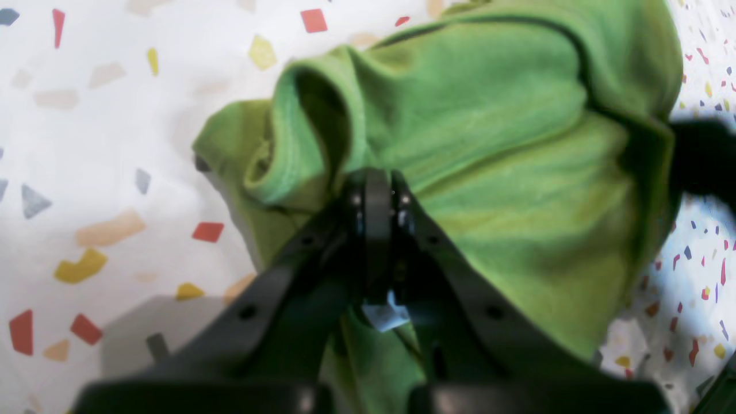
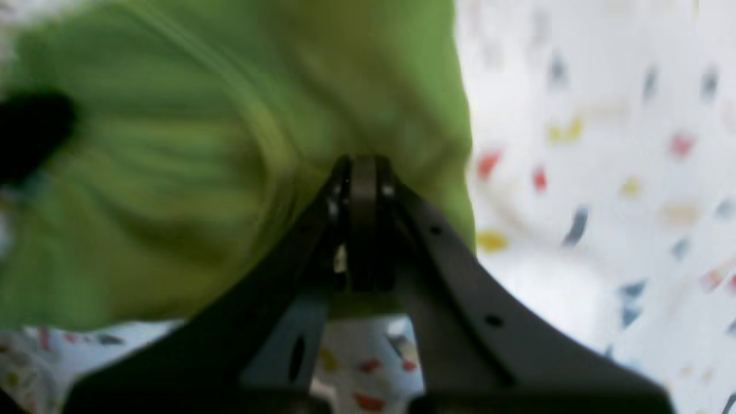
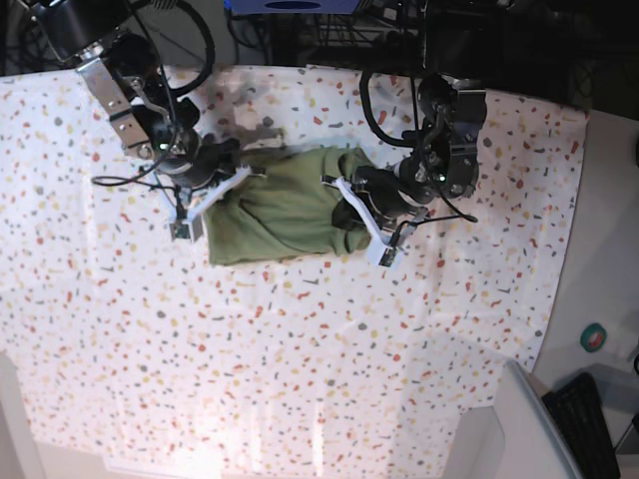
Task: Layout the t-shirt on the table in an organized manner, then fold the t-shirt properly
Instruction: 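Rotate the folded bundle with the left gripper and flatten it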
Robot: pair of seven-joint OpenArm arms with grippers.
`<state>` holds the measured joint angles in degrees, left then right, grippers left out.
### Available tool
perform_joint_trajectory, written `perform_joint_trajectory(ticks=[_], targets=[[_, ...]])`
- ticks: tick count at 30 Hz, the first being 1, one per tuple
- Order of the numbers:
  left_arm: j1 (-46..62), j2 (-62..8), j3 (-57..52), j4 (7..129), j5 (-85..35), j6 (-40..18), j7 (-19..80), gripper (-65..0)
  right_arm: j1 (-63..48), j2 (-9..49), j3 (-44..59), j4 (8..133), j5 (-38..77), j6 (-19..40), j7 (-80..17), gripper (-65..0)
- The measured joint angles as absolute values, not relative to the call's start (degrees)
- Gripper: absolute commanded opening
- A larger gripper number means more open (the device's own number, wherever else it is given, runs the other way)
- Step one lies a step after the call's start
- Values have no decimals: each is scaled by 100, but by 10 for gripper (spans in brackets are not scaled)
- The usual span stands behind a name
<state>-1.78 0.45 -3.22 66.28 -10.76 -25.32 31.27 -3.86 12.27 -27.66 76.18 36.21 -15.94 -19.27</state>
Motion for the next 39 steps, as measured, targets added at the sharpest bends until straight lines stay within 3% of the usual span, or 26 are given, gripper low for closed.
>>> perform_joint_trajectory(ticks=[9,12,21,22,25,28,34,39], targets=[[-104,54,-440,7098,-1028,-2528,3343,-650,-607,1422,-2427,8871,3680,-1579,-1953,-650],[-102,47,-777,7609,-1162,-2436,4066,-650,-696,1479,-2117,8925,3642,-1636,-1973,-650],[32,-294,-1544,9209,-3135,-2484,5769,-650,-928,1505,-1636,8925,3642,-1608,-1966,-650],[82,-346,-1573,9201,-3223,-2469,5765,-630,-926,1503,-1616,8925,3640,-1608,-1970,-650],[226,-449,-1568,8949,-3603,-2473,5765,-290,-917,1498,-1608,8925,3647,-1605,-1959,-650],[307,-429,-1533,8433,-3756,-2488,5540,-86,-952,1490,-1621,8925,3647,-1608,-1968,-650],[388,-449,-1350,7533,-3717,-2469,4919,-64,-961,1490,-1636,8925,3647,-1605,-1964,-650],[305,-366,-906,7170,-3787,-2858,4436,-64,-976,1490,-1640,8925,3645,-1605,-1968,-650]])
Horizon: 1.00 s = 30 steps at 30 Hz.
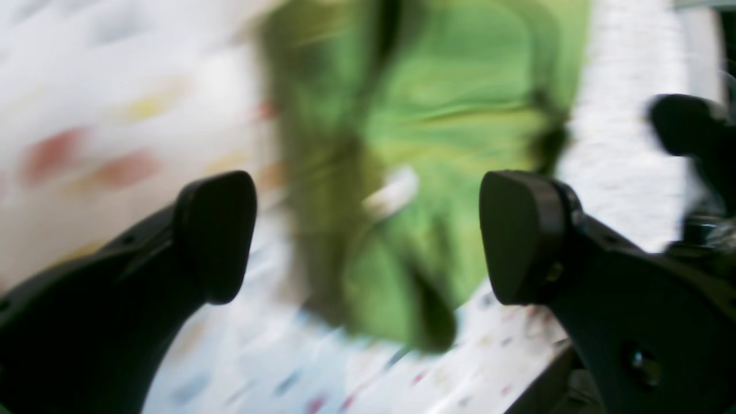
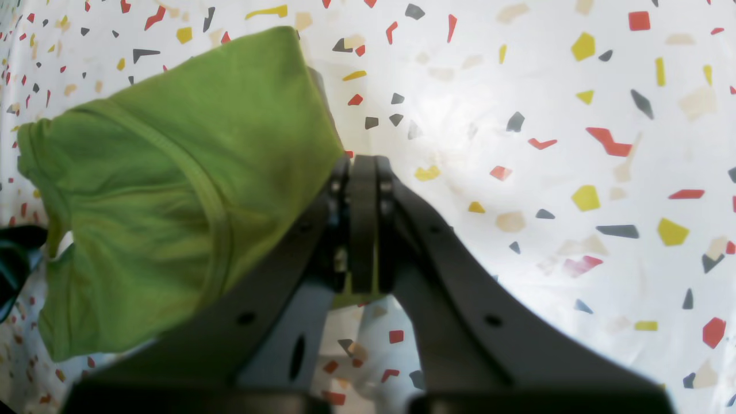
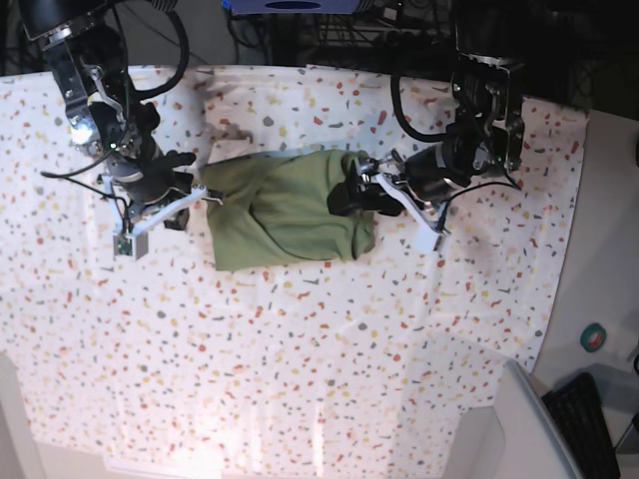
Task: Layout the t-shirt on the table in an organized manner, then fold the t-shirt properly
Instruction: 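Rotate the folded bundle with the left gripper and flatten it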
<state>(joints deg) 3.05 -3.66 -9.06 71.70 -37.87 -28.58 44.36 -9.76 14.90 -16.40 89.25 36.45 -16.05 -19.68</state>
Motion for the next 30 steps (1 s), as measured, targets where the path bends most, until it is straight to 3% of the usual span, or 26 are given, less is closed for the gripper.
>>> perform_joint_trajectory(ticks=[9,11,15,21,26,30], targets=[[-152,-362,-657,6110,-3924,-2939,3935,-86,-991,1492,-1638,8925,3645,-1608,-1968,-650],[-244,-316,-637,5988,-3907,-2832,3892,-202,-991,1492,-1627,8925,3645,-1605,-1968,-650],[-298,-338,-327,5961,-3413,-2364,3911,-650,-1092,1533,-1452,8927,3671,-1581,-1970,-650],[-749,-548,558,5975,-2569,-2268,3981,-650,-1245,1605,-661,8927,3662,-1588,-1966,-650],[-1474,-1179,2545,6182,-1800,-2333,4123,-650,-1566,1599,-80,8930,3614,-1393,-1988,-650],[-2211,-1592,4289,6377,-1002,-2738,4121,-650,-1708,1557,274,8930,3642,-1186,-1959,-650]])
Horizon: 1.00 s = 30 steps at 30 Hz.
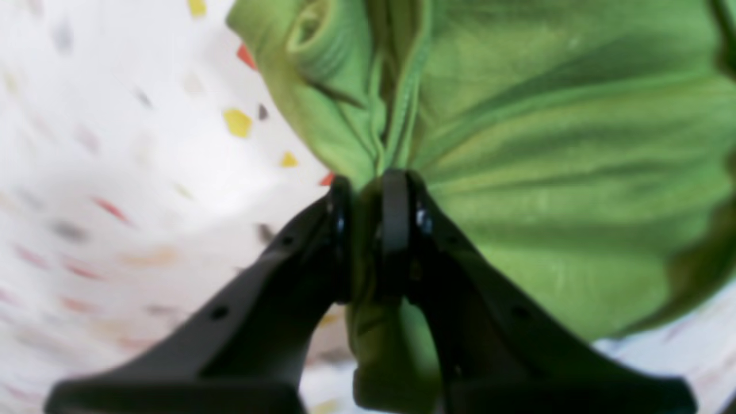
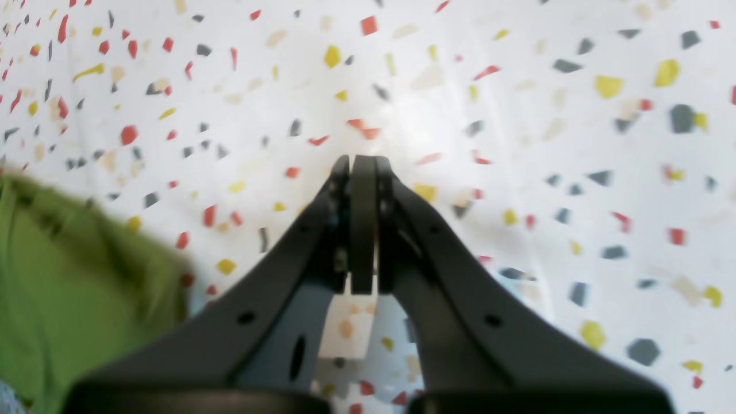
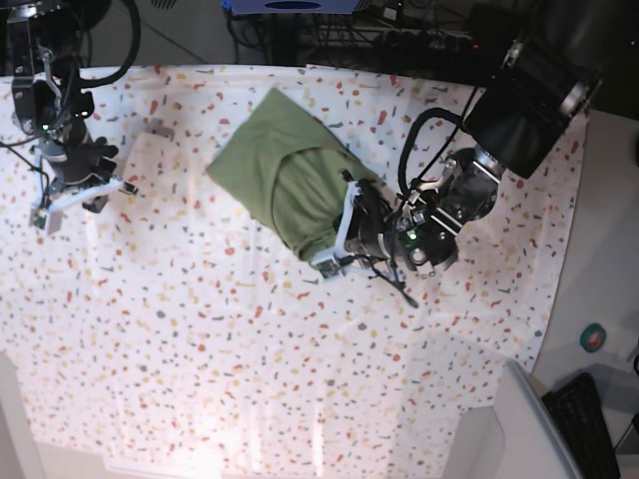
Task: Layout the t-shirt on the table in an organized manner, then fold the t-shirt properly
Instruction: 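Rotate the folded bundle with the left gripper and flatten it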
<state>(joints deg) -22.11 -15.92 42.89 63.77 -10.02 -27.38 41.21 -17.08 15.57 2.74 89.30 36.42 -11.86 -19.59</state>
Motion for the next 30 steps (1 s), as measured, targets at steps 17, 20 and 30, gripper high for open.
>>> perform_joint_trajectory(ticks=[17,20,30], targets=[[-2952,-808,5710,6252,1177,-4012,3319,-650,-2211,1168,322,8962,3616,-1149,-1918,-650],[-2952,-814,5710,6257,1173,-4012,3312,-650,-2259,1103,301,8965,3621,-1144,-1957,-650],[-2952,-836,5682,6265,1177,-4012,3319,-615,-2259,1118,301,8965,3605,-1149,-1955,-650]])
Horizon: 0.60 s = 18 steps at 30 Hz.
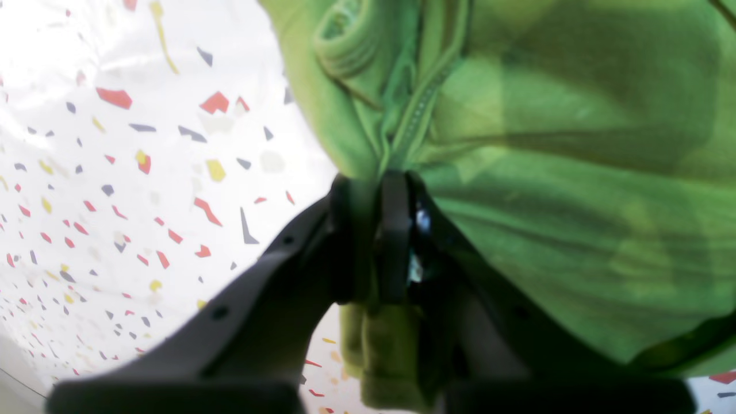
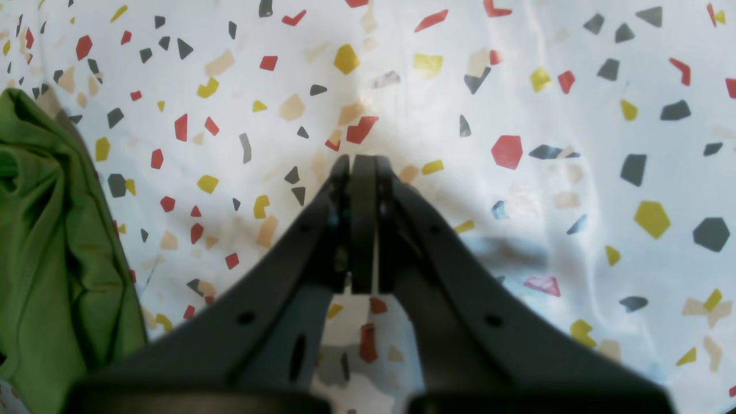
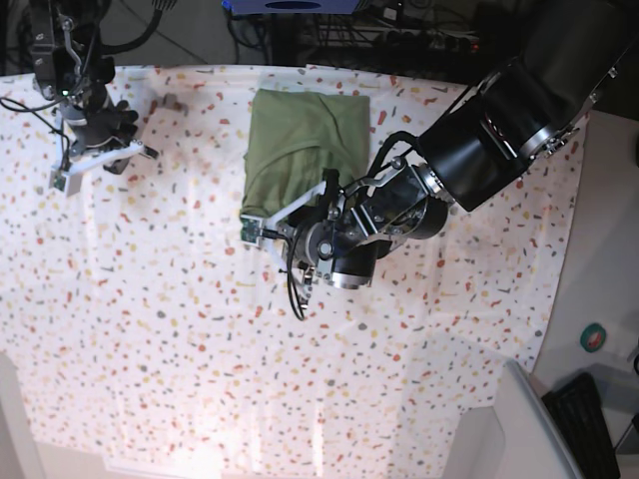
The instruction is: Layout the t-shirt on the table in an organized manner, then fold the t-shirt properly
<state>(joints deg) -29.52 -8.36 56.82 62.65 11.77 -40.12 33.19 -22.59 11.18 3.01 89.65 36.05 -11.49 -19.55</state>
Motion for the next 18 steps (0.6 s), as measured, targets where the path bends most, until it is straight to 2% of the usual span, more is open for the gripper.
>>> perform_joint_trajectory(ticks=[2,5,7,9,13,15,17,18], targets=[[-2956,-845,5677,6267,1177,-4014,3323,-484,-2257,1120,301,8965,3605,-1149,-1953,-650],[-3035,-873,5695,6375,1173,-4014,3354,-327,-2259,1116,301,8965,3605,-1149,-1962,-650],[-3114,-884,5666,6560,1177,-4014,3387,-257,-2257,1120,301,8965,3603,-1149,-1959,-650],[-3162,-913,5666,6834,1146,-4012,3527,-221,-2257,1120,301,8965,3605,-1149,-1957,-650],[-3304,-1079,5645,7411,1090,-4036,4005,-217,-2261,1138,301,8993,3601,-1149,-1975,-650],[-3190,-1251,5266,7935,1063,-4047,4250,-235,-2449,1153,301,9351,3597,-1157,-1964,-650],[-2801,-1406,4425,8661,840,-4036,4609,-355,-2805,1304,360,9933,3623,-1096,-1975,-650],[-2512,-1516,3951,9080,666,-4036,4703,-471,-3063,1400,414,10245,3647,-1079,-1953,-650]])
